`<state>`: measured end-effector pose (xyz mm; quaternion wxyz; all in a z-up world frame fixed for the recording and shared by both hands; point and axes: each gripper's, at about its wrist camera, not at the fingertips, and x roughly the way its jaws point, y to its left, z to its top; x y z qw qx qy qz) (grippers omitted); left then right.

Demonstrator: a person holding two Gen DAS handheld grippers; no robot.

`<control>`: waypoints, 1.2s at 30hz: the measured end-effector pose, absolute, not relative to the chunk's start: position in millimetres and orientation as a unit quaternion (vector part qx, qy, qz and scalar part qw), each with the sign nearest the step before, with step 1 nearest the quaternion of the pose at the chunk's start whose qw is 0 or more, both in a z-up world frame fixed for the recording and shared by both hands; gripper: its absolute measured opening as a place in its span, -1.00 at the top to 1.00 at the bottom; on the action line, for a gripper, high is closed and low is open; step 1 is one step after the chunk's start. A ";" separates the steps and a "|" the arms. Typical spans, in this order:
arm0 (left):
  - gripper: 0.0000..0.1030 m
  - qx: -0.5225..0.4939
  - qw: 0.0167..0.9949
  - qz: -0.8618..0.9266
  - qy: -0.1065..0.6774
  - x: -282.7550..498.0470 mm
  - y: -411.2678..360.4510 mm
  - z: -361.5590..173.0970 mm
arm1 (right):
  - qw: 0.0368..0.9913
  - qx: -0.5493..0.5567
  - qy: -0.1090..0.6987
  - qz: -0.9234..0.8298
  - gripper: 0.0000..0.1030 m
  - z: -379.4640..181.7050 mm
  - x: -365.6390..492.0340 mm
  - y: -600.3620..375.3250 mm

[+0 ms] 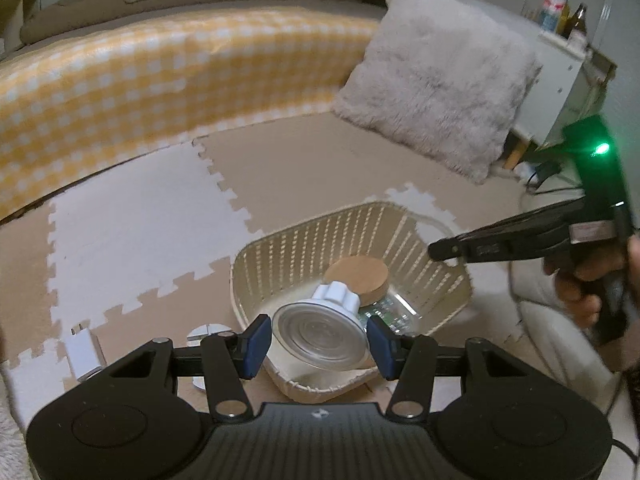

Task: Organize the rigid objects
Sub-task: 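Carry the clear cup over the basket with the left tool and release it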

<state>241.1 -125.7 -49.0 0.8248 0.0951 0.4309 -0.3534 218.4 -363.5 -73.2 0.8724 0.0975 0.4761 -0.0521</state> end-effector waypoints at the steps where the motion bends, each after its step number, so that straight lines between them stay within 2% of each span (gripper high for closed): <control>1: -0.03 0.095 0.824 -0.350 0.436 243.5 -128.0 -51.7 | 0.872 0.097 0.476 -0.052 0.88 -73.2 218.5 -363.3; 15: -0.07 0.096 0.809 -0.336 0.473 249.0 -143.6 -71.2 | 0.871 0.090 0.481 -0.054 0.88 -74.6 218.8 -360.2; 21: -0.30 0.086 0.806 -0.338 0.478 247.0 -143.3 -69.2 | 0.870 0.091 0.481 -0.055 0.88 -74.6 219.2 -360.6; 28: -0.40 0.083 0.807 -0.339 0.477 244.3 -144.3 -66.4 | 0.870 0.092 0.481 -0.054 0.88 -74.9 219.3 -360.6; 36: -0.42 0.079 0.810 -0.341 0.469 241.7 -142.2 -59.2 | 0.870 0.092 0.481 -0.054 0.88 -75.0 219.6 -360.6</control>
